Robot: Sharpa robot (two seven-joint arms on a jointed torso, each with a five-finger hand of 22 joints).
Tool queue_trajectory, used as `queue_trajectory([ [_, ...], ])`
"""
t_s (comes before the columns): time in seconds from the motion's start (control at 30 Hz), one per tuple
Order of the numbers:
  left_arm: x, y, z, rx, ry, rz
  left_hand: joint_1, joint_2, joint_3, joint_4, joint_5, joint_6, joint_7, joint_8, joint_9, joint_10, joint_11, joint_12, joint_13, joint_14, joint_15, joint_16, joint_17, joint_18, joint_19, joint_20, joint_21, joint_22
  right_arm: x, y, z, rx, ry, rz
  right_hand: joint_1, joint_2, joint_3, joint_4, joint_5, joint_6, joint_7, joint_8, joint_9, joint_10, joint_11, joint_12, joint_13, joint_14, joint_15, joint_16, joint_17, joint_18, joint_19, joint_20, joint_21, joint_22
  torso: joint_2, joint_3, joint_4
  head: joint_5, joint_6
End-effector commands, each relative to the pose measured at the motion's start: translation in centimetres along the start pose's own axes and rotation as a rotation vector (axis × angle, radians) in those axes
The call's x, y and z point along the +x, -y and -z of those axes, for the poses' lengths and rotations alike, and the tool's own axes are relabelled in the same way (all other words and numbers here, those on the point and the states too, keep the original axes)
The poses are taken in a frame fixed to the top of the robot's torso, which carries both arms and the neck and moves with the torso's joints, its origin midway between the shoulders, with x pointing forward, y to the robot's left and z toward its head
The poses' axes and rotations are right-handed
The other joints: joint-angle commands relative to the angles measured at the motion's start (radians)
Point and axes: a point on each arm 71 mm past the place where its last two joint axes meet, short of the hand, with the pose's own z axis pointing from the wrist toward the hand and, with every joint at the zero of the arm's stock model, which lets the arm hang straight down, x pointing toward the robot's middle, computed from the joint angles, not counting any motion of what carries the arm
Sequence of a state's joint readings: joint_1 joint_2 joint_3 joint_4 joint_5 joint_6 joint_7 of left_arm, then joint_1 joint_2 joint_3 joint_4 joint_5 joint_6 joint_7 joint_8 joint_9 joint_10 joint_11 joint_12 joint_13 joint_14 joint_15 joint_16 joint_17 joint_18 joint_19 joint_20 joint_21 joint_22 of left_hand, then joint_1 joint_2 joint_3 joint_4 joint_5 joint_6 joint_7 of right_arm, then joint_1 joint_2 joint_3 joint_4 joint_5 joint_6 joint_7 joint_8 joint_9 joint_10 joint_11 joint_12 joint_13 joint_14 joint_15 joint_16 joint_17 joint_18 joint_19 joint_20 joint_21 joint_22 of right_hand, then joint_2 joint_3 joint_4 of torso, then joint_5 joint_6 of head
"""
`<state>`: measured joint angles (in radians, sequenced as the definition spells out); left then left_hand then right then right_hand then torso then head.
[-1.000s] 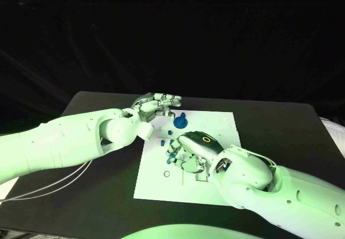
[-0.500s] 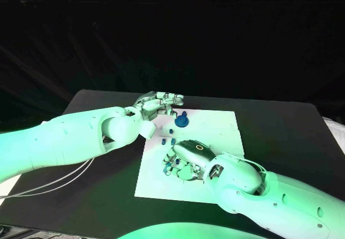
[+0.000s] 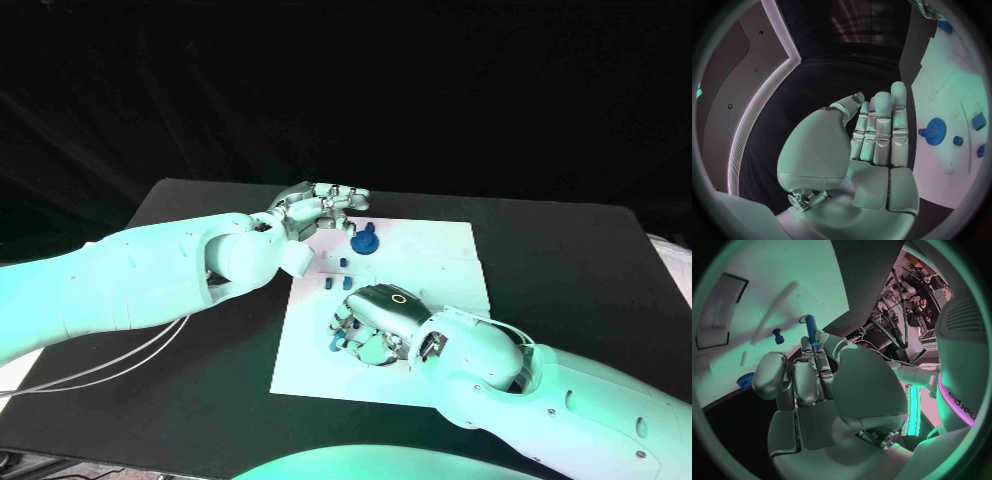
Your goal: Assemble the parts on the task board
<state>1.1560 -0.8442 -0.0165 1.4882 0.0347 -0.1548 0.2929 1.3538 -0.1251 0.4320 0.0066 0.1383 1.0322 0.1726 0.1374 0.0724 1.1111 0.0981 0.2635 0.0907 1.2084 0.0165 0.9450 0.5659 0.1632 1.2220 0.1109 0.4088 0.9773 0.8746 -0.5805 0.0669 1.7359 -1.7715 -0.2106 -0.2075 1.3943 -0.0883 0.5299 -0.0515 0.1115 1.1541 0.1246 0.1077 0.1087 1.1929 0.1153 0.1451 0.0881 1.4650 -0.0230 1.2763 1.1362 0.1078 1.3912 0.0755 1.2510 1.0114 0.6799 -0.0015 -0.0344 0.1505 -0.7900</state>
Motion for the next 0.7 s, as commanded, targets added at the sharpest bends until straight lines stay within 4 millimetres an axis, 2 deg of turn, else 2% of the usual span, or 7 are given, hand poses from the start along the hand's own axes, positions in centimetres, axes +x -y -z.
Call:
queue_trajectory([
  [0.03, 0.24, 0.07, -0.03, 0.007, -0.022, 0.003, 0.007, -0.001, -0.001, -0.006, -0.002, -0.005, 0.001, 0.004, -0.001, -0.006, 0.001, 0.003, 0.002, -0.006, -0.002, -0.003, -0.001, 0.018, 0.007, 0.001, -0.007, -0.001, 0.11, -0.07, 0.05, -0.003, -0.009, 0.064, 0.014, 0.01, 0.01, -0.004, 0.005, 0.001, 0.006, -0.001, 0.001, 0.065, -0.06, 0.002, 0.004, 0.037, -0.007, 0.0, -0.001, -0.004, 0.0, -0.007, -0.001, -0.001, 0.0, -0.0001, 0.0014, -0.001, -0.001],
  [0.23, 0.19, 0.08, 0.01, 0.006, -0.021, 0.002, 0.007, -0.001, -0.001, -0.006, -0.002, -0.005, 0.001, 0.004, -0.001, -0.006, 0.001, 0.003, 0.002, -0.006, -0.002, -0.003, -0.001, 0.018, 0.007, 0.001, -0.007, -0.001, 0.01, -0.01, 0.18, 0.002, 0.0, 0.09, 0.014, 0.009, 0.01, -0.004, 0.006, 0.001, 0.006, -0.001, 0.001, 0.065, -0.06, 0.002, 0.004, 0.038, -0.007, 0.0, -0.001, -0.004, 0.0, -0.007, 0.0, 0.0, 0.0, -0.0004, 0.0008, 0.003, -0.006],
  [0.43, 0.21, 0.08, 0.03, 0.006, -0.022, 0.003, 0.007, -0.001, -0.001, -0.006, -0.002, -0.005, 0.001, 0.004, -0.001, -0.006, 0.001, 0.003, 0.002, -0.006, -0.002, -0.003, -0.001, 0.018, 0.007, 0.001, -0.007, -0.001, -0.04, 0.05, 0.27, 0.005, 0.004, 0.11, 0.014, 0.009, 0.01, -0.004, 0.006, 0.001, 0.006, -0.001, 0.001, 0.065, -0.06, 0.002, 0.004, 0.038, -0.007, 0.0, -0.001, -0.004, 0.0, -0.007, 0.0, 0.0, 0.0, -0.0011, 0.0034, 0.002, -0.008],
  [0.6, 0.18, 0.08, 0.05, 0.005, -0.022, 0.002, 0.007, -0.001, -0.001, -0.006, -0.002, -0.005, 0.001, 0.004, -0.001, -0.006, 0.001, 0.003, 0.002, -0.006, -0.002, -0.003, -0.001, 0.018, 0.007, 0.001, -0.007, -0.001, -0.06, -0.02, 0.28, 0.005, 0.005, 0.124, 0.014, 0.009, 0.01, -0.005, 0.006, 0.001, 0.006, -0.001, 0.001, 0.065, -0.06, 0.002, 0.004, 0.038, -0.007, 0.001, 0.0, -0.004, 0.0, -0.007, 0.0, 0.0, -0.001, -0.0004, 0.0017, 0.004, -0.008],
  [0.7, 0.2, 0.09, 0.07, 0.006, -0.022, 0.002, 0.007, -0.001, -0.001, -0.006, -0.002, -0.005, 0.001, 0.004, -0.001, -0.006, 0.001, 0.003, 0.002, -0.006, -0.002, -0.003, -0.001, 0.018, 0.007, 0.001, -0.007, -0.001, 0.06, -0.02, 0.25, 0.007, -0.011, 0.131, 0.014, 0.009, 0.01, -0.005, 0.006, 0.001, 0.006, -0.002, 0.001, 0.065, -0.06, 0.001, 0.005, 0.038, -0.007, 0.001, 0.0, -0.004, 0.0, -0.007, -0.001, 0.0, 0.0, -0.0016, 0.0007, 0.005, -0.008],
])
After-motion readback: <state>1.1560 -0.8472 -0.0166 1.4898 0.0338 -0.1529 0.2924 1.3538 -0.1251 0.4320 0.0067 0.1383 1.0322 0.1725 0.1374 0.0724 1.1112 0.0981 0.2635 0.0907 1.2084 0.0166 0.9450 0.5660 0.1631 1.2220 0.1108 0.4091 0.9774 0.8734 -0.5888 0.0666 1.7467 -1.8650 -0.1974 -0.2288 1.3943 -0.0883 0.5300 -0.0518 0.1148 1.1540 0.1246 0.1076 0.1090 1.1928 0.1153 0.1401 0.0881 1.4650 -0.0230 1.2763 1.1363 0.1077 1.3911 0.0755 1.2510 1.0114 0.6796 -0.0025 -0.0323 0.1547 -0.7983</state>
